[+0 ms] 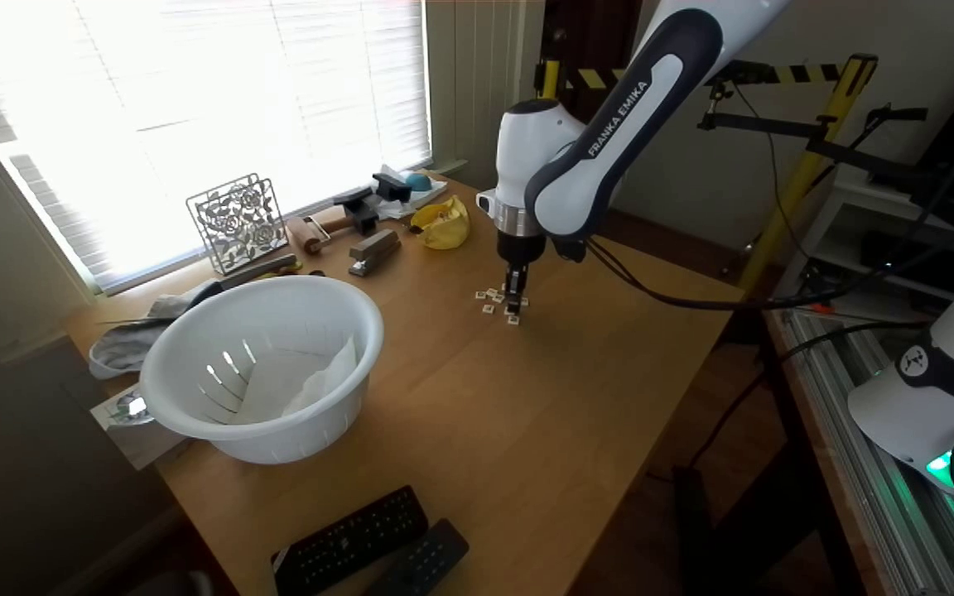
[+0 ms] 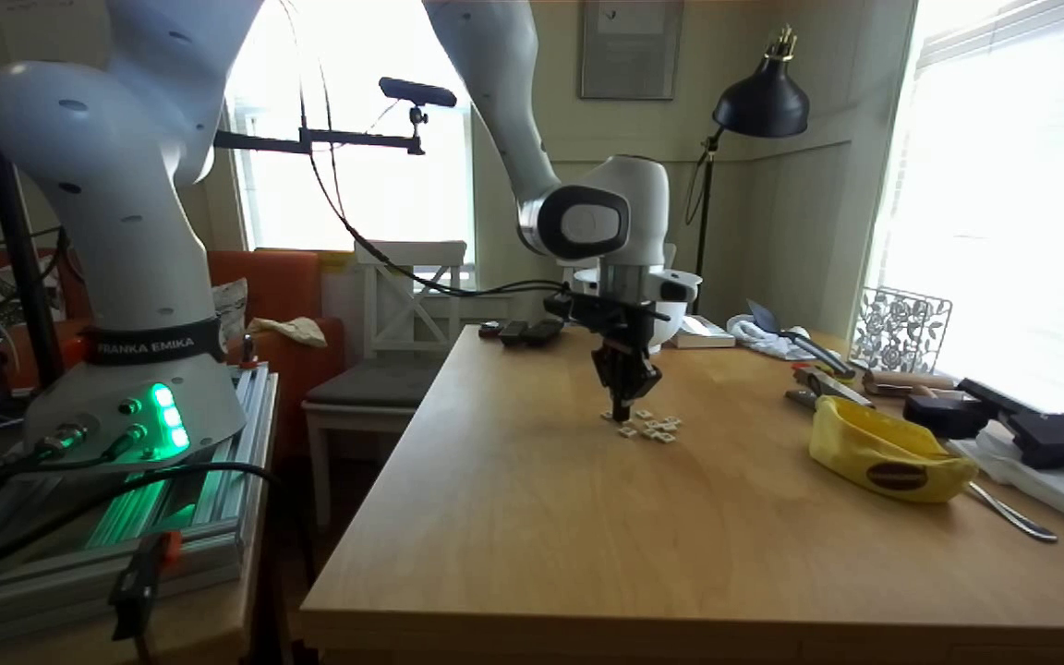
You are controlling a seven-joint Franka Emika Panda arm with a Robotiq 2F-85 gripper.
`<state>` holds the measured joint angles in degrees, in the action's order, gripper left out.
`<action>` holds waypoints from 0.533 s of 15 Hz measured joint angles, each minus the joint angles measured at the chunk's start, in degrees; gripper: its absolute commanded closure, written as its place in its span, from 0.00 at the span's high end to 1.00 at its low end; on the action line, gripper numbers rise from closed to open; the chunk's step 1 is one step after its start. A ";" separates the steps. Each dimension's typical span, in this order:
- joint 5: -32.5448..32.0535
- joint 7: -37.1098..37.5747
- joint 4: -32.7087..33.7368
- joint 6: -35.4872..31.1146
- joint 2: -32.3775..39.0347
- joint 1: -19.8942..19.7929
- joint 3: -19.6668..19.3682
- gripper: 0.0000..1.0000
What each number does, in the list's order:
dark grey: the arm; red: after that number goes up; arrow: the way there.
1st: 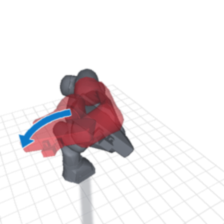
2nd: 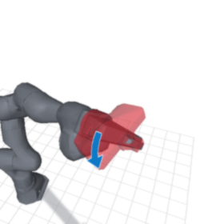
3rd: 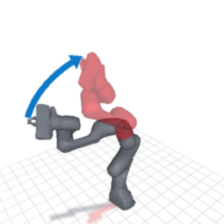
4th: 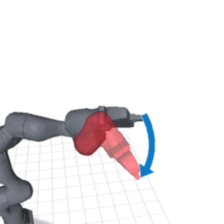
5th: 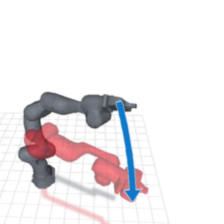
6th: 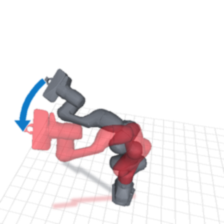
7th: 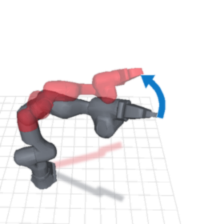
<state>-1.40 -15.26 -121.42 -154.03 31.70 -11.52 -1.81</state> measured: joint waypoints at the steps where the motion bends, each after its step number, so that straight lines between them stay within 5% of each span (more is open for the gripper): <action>1: -0.03 -0.11 -0.04 0.13 -0.04 0.06 0.00 0.00; 8: -0.18 -0.20 -1.16 0.45 -0.75 0.60 -0.12 0.00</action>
<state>-1.58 -15.45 -122.59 -153.58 30.95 -10.93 -1.92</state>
